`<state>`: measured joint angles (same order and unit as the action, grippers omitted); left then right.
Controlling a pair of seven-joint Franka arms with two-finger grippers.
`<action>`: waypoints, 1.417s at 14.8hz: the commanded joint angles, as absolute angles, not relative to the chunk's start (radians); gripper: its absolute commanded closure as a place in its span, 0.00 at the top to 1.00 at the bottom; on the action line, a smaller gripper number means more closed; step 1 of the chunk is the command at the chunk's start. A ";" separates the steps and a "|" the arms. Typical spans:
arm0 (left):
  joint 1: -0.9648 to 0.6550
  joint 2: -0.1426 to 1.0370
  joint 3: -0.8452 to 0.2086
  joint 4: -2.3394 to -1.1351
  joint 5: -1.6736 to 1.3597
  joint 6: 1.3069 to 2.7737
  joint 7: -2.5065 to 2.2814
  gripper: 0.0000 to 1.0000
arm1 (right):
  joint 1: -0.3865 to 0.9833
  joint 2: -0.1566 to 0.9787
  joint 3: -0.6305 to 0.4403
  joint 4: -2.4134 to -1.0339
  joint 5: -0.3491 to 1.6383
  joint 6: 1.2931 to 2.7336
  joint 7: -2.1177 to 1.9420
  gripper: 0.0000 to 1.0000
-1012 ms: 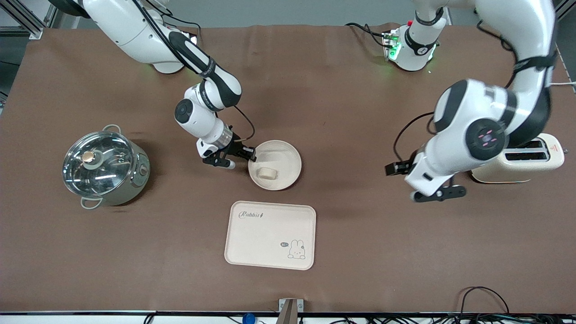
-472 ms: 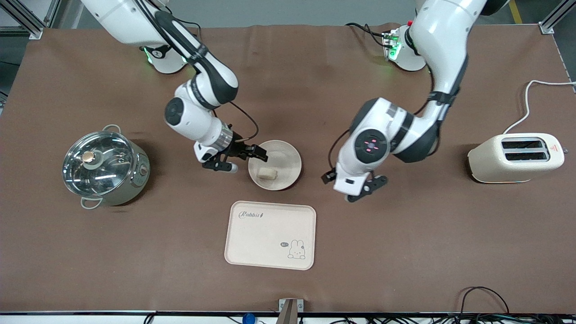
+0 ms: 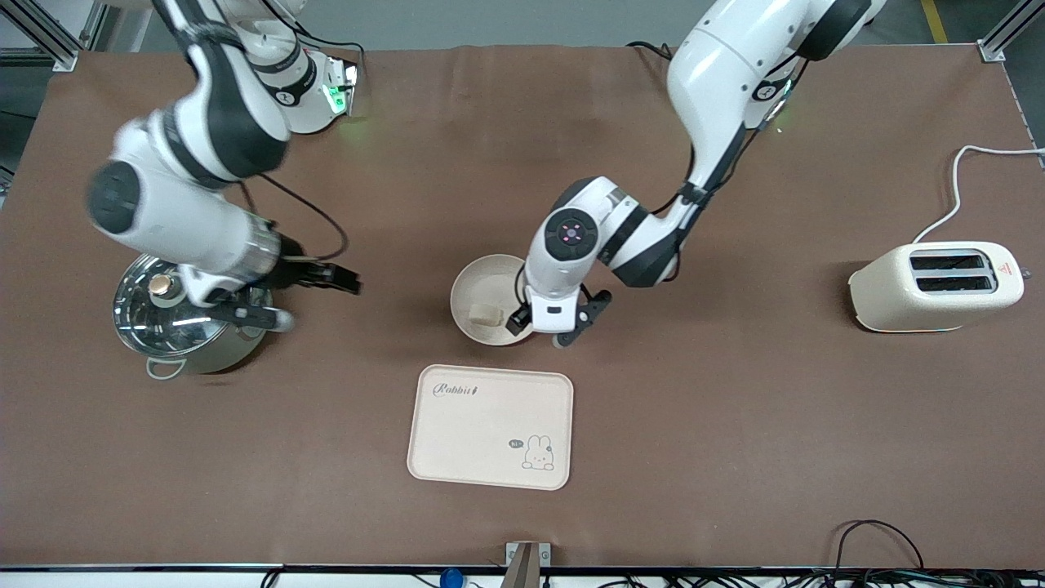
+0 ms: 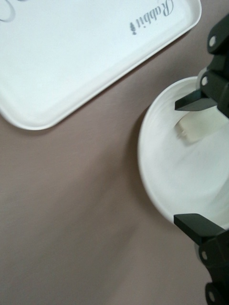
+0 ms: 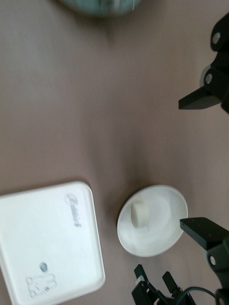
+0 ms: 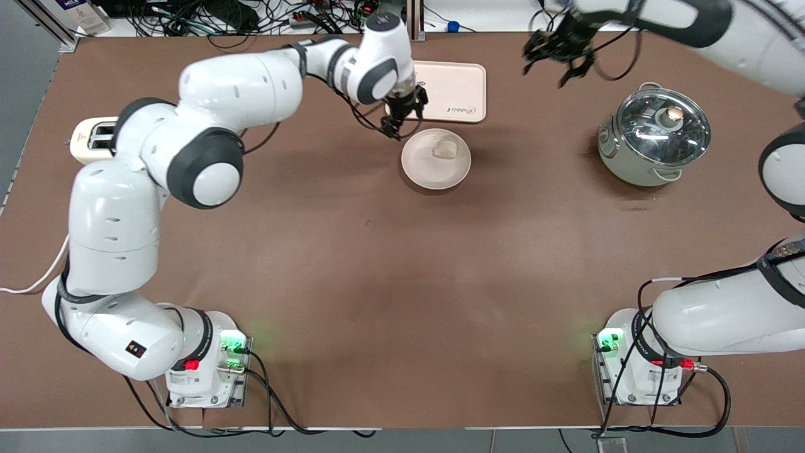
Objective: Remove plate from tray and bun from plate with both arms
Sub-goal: 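Grasp the bun with the left gripper while the right gripper withdraws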
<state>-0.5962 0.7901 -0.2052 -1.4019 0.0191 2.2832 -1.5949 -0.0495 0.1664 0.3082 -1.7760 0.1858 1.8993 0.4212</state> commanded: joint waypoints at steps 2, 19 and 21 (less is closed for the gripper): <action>-0.652 0.851 -0.187 -1.361 0.014 2.410 -1.794 0.93 | -0.104 0.017 0.313 -1.773 0.045 1.780 0.417 1.00; -0.701 0.957 -0.187 -1.368 0.020 2.611 -1.899 0.40 | -0.149 -0.304 0.061 -1.807 -0.005 1.546 0.112 1.00; -0.695 0.942 -0.187 -1.368 0.023 2.605 -1.894 0.30 | -0.147 -0.304 0.064 -1.809 -0.005 1.537 0.113 1.00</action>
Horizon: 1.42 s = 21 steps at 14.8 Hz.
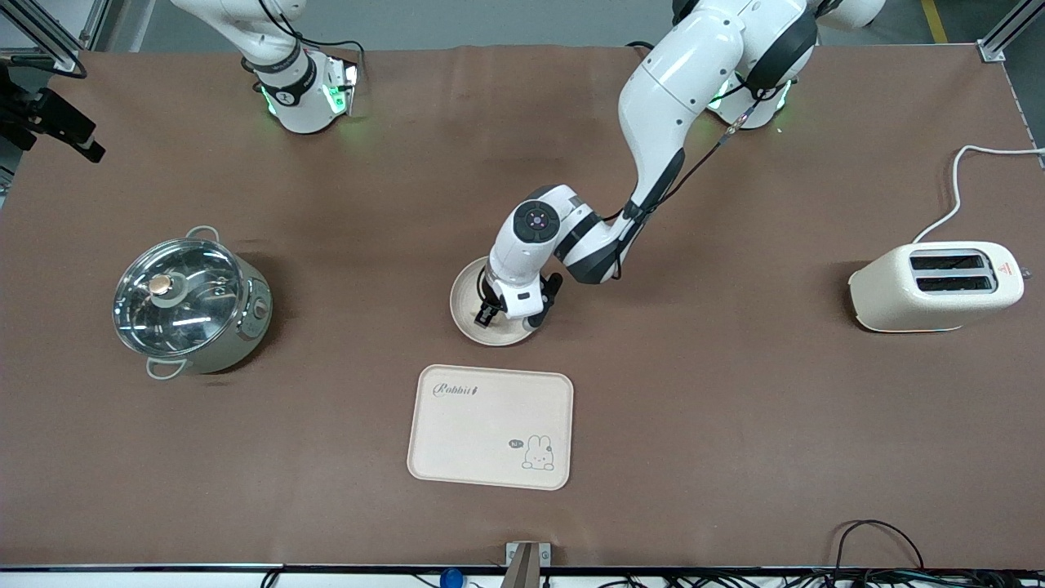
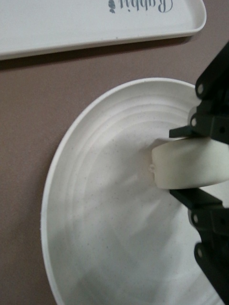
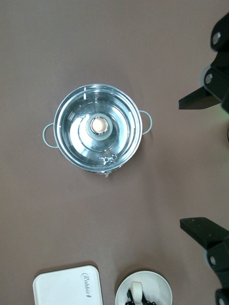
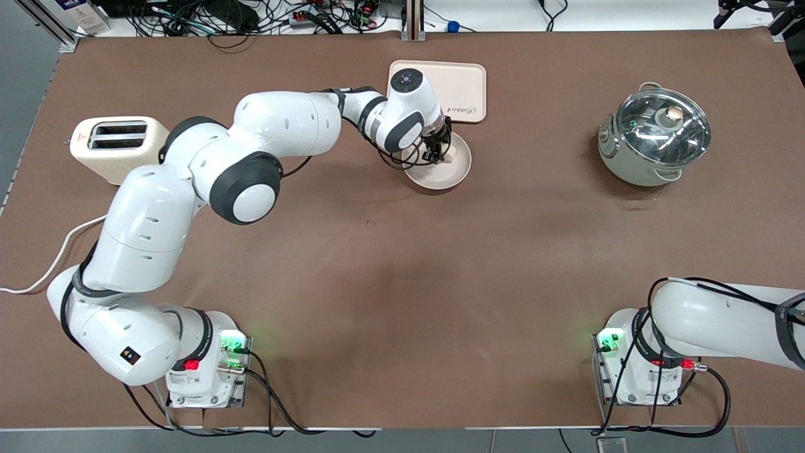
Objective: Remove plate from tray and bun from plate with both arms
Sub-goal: 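Grasp the bun with the left gripper while the right gripper withdraws, then carry the bun with the left gripper toward the toaster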
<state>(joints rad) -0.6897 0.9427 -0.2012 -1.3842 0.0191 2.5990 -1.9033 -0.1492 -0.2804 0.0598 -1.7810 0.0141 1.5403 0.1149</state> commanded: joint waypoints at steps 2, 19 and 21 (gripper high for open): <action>-0.687 0.913 -0.187 -1.370 0.021 2.564 -1.894 0.30 | -0.146 -0.302 0.066 -1.809 -0.005 1.539 0.114 1.00; -0.045 0.534 -0.198 -1.747 0.155 2.112 -1.110 0.35 | -0.146 -0.302 0.069 -1.802 -0.003 1.526 0.112 1.00; 0.014 0.564 -0.199 -1.776 0.152 2.141 -1.025 0.36 | -0.144 -0.302 0.071 -1.798 -0.003 1.525 0.113 1.00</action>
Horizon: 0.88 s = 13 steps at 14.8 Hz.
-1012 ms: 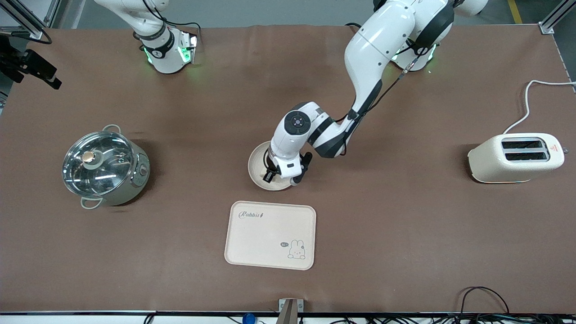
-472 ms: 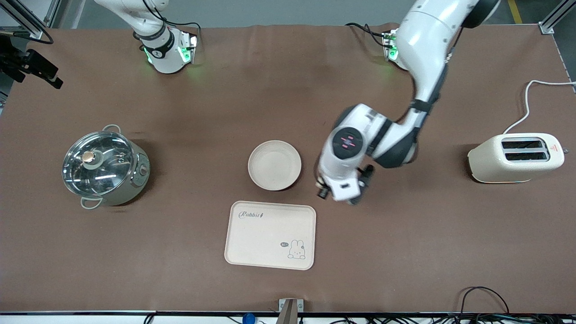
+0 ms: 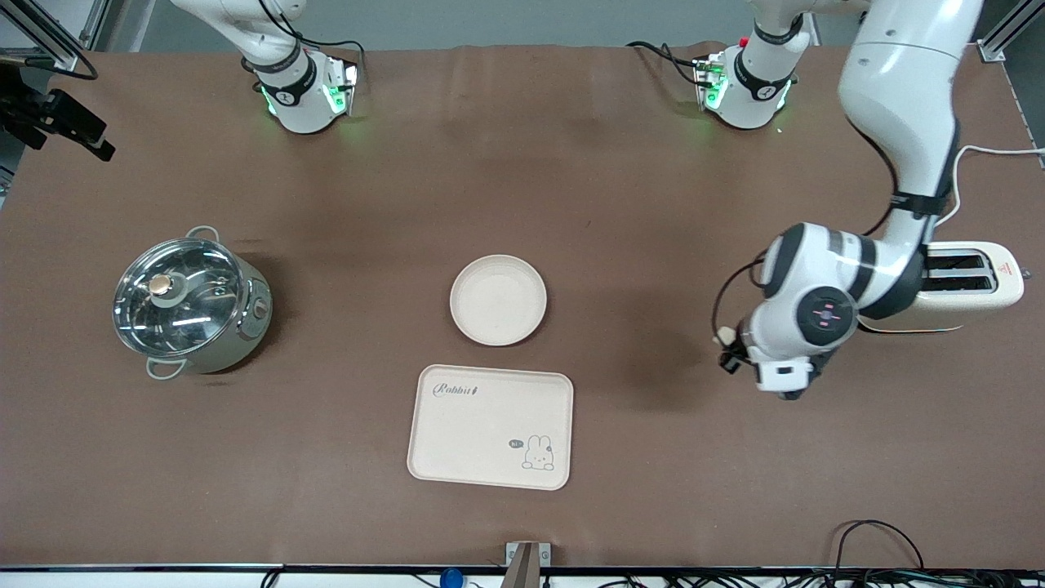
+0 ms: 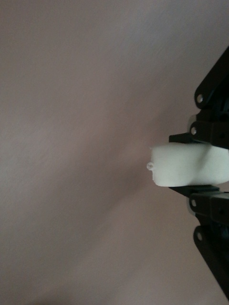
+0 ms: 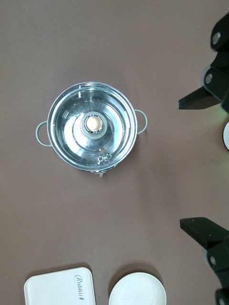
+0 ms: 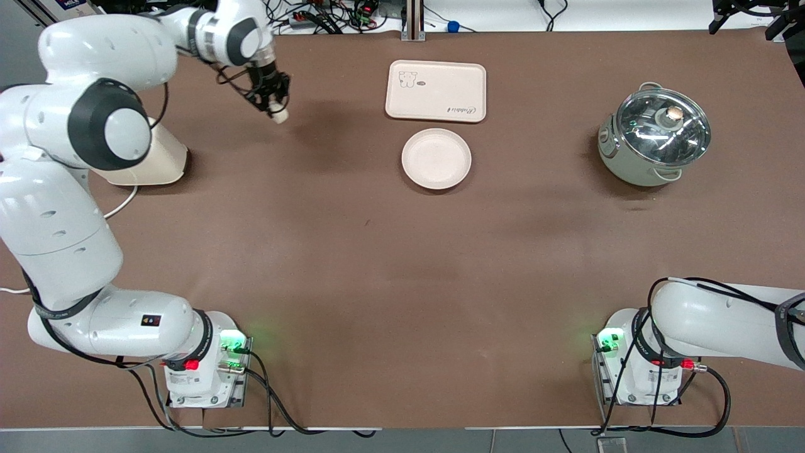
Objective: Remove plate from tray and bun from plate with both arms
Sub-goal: 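Carry the bun with the left gripper toward the toaster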
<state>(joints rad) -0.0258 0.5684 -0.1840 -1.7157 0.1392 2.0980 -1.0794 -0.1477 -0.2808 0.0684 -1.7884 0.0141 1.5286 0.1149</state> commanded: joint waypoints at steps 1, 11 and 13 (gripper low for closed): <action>0.027 0.578 -0.201 -1.785 0.150 2.146 -1.014 0.37 | -0.140 -0.302 0.072 -1.798 -0.003 1.523 0.114 1.00; 0.052 0.569 -0.209 -1.781 0.138 2.180 -1.003 1.00 | -0.095 -0.302 0.072 -1.795 -0.003 1.525 0.124 1.00; 0.045 0.511 -0.210 -1.761 0.144 2.110 -0.993 1.00 | -0.095 -0.302 0.072 -1.795 -0.005 1.525 0.123 1.00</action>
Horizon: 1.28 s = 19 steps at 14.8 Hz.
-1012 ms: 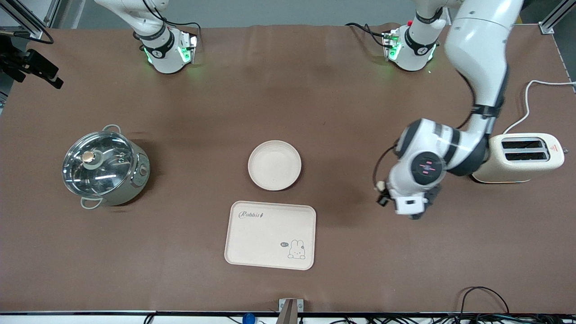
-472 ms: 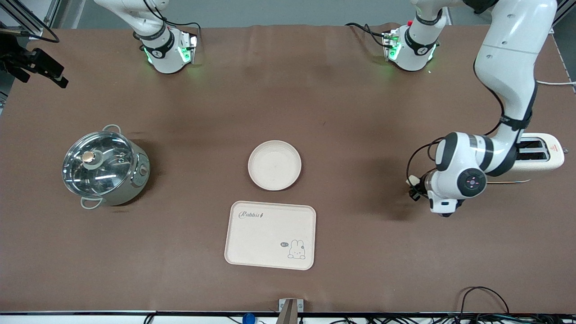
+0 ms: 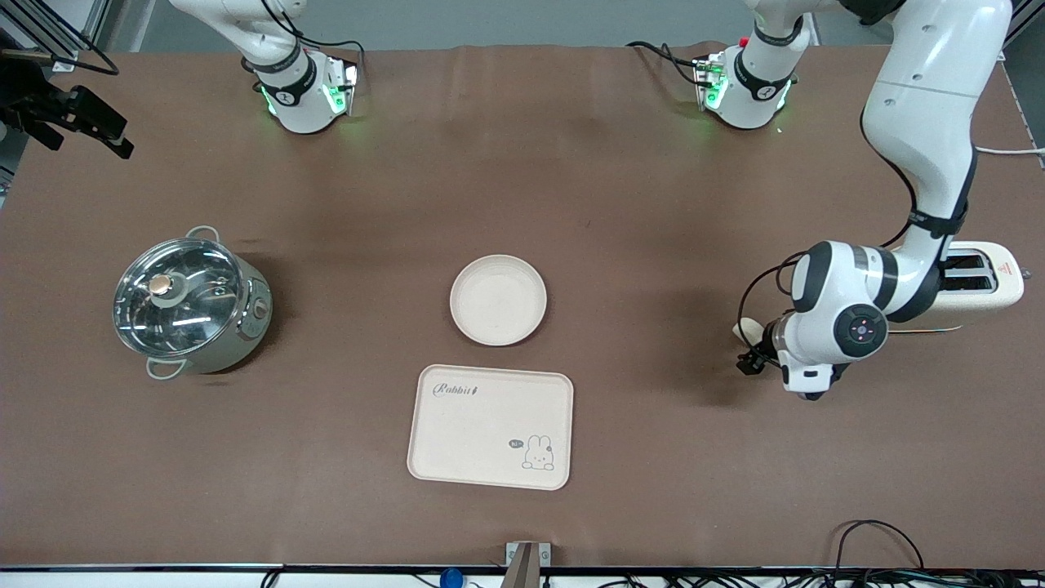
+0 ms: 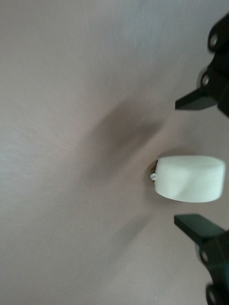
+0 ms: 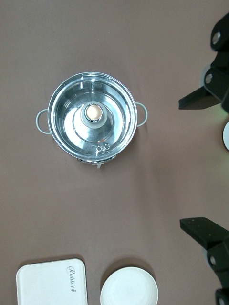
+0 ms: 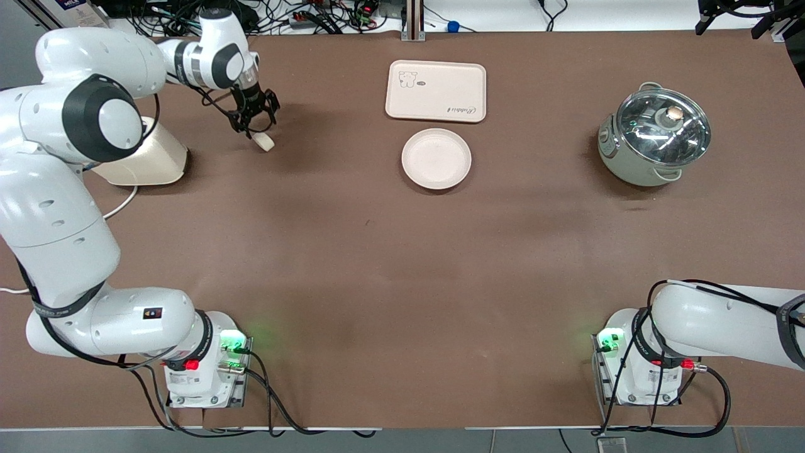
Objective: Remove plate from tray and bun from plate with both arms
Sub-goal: 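Lower the bun onto the table and open the left gripper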
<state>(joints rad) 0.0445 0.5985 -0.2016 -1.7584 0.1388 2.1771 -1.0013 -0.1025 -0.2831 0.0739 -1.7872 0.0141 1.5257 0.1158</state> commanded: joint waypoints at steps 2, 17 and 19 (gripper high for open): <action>0.044 0.477 -0.222 -1.677 0.147 1.999 -0.931 1.00 | -0.095 -0.302 0.071 -1.796 -0.005 1.525 0.123 1.00; 0.054 0.023 -0.216 -1.506 0.069 1.508 -0.195 1.00 | -0.094 -0.302 0.072 -1.796 -0.005 1.522 0.126 1.00; 0.054 -0.003 -0.215 -1.506 0.066 1.485 -0.153 1.00 | -0.087 -0.302 0.074 -1.796 -0.005 1.523 0.126 1.00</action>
